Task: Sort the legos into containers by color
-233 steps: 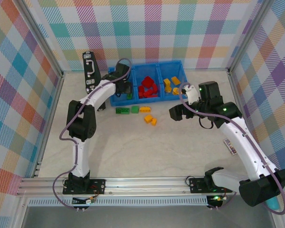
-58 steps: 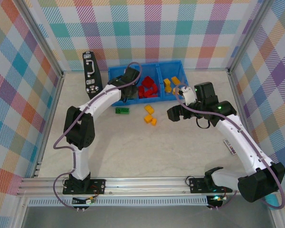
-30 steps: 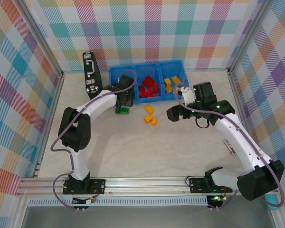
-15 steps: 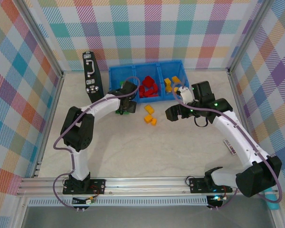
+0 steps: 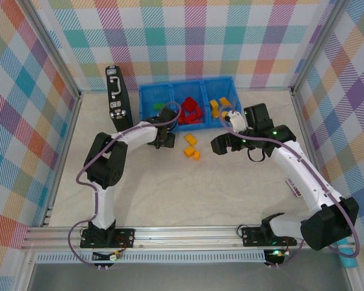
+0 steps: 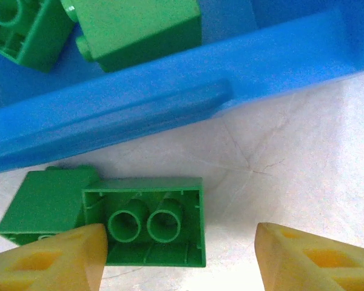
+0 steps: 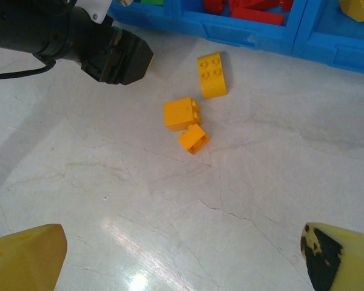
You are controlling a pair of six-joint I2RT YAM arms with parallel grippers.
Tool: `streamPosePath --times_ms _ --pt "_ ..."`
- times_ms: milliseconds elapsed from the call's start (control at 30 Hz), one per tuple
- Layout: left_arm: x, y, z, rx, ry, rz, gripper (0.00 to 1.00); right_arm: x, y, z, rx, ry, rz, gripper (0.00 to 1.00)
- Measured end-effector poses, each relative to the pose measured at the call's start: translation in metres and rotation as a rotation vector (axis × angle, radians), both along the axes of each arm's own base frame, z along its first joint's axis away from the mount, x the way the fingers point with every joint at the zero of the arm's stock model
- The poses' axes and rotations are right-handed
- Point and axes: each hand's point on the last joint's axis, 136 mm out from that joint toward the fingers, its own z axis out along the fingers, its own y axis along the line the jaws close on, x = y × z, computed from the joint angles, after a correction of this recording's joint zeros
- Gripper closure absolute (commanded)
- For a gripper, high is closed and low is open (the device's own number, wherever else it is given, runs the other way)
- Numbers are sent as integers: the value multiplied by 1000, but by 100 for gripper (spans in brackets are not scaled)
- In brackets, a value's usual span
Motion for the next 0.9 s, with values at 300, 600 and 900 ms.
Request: streamPosePath --times_ms 300,600,900 --pt "1 -11 1 -31 -16 7 60 1 1 -1 -2 5 1 1" --pt "-1 -15 2 -26 -22 1 65 2 1 -2 -4 10 1 1" --pt "-9 -10 14 8 -9 -14 65 2 2 -2 -4 11 3 1"
